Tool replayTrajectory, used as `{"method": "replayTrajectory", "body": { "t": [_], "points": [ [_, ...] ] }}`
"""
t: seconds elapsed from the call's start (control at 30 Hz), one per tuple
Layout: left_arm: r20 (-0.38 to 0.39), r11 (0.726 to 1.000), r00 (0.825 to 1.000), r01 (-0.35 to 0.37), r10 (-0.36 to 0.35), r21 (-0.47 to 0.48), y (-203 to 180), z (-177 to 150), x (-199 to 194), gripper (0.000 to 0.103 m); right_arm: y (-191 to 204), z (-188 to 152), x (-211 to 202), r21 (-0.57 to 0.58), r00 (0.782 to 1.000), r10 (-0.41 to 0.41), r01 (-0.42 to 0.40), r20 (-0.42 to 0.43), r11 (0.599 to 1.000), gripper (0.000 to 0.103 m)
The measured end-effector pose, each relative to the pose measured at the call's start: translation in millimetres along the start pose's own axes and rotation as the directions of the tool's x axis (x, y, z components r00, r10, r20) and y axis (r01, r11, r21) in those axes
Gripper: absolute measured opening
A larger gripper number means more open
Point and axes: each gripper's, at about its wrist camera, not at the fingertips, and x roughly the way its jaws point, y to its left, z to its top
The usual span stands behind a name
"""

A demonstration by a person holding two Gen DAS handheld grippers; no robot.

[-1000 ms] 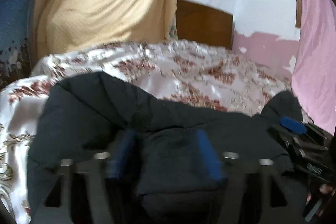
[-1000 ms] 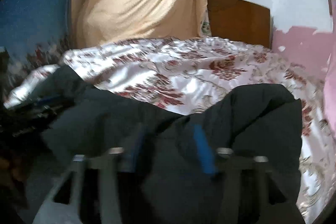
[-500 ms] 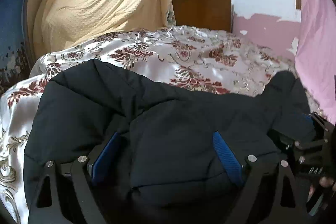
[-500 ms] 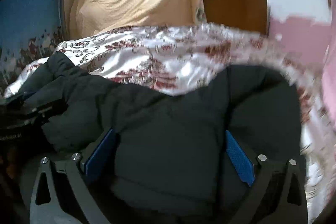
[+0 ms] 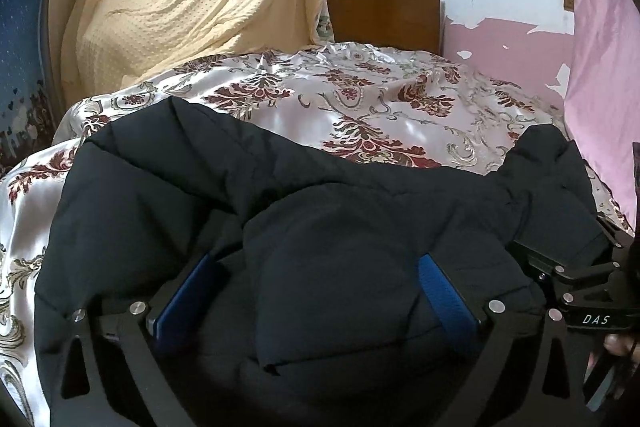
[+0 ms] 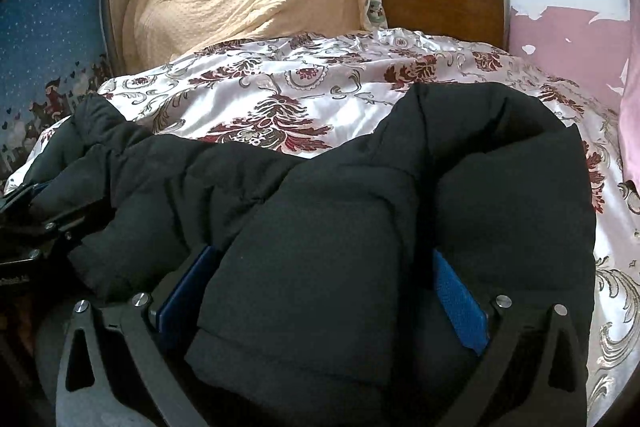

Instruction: Fold large clothes

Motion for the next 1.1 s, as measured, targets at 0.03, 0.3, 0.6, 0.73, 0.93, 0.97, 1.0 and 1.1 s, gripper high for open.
{"method": "replayTrajectory", "body": {
  "t": [0.03,0.3,0.6,0.73,0.93,0.97,1.0,1.1],
  "points": [
    [0.003,1.0,1.0,0.006,-0.006,-0.005,1,0,-1,0.103,0,0,-1,0.001,1.0,0.003,-0.003,0.006,1.0,0.102],
    [-0.014,0.992,0.996,0.081,-0.083,-0.095,10,-3,-29,0.103,-14,-8,-28,0.133,0.996,0.075,-0.069,-0.039,0.989,0.102],
    [-0.044,0.986,0.997,0.051,-0.059,-0.159,13,-34,-116,0.103,-2,-51,-127,0.115,0.995,0.086,-0.079,-0.051,0.99,0.102],
    [-0.043,0.981,0.997,0.052,-0.061,-0.184,11,-50,-173,0.103,5,-72,-181,0.095,0.995,0.082,-0.075,-0.063,0.993,0.102],
    [0.0,0.997,1.0,0.018,-0.018,-0.076,-2,-76,-265,0.103,15,-106,-277,-0.024,0.996,0.067,-0.068,-0.053,0.997,0.102],
    [0.005,0.998,1.0,0.011,-0.011,-0.068,-3,-81,-278,0.103,17,-111,-293,-0.047,0.997,0.061,-0.064,-0.05,0.997,0.102],
    [0.005,0.998,1.0,0.008,-0.008,-0.057,-5,-87,-292,0.103,20,-117,-308,-0.068,0.997,0.058,-0.061,-0.048,0.996,0.102],
    [0.004,0.999,1.0,-0.005,0.005,-0.045,-7,-99,-321,0.103,27,-128,-344,-0.114,0.998,0.055,-0.059,-0.033,0.992,0.102]
  ]
}}
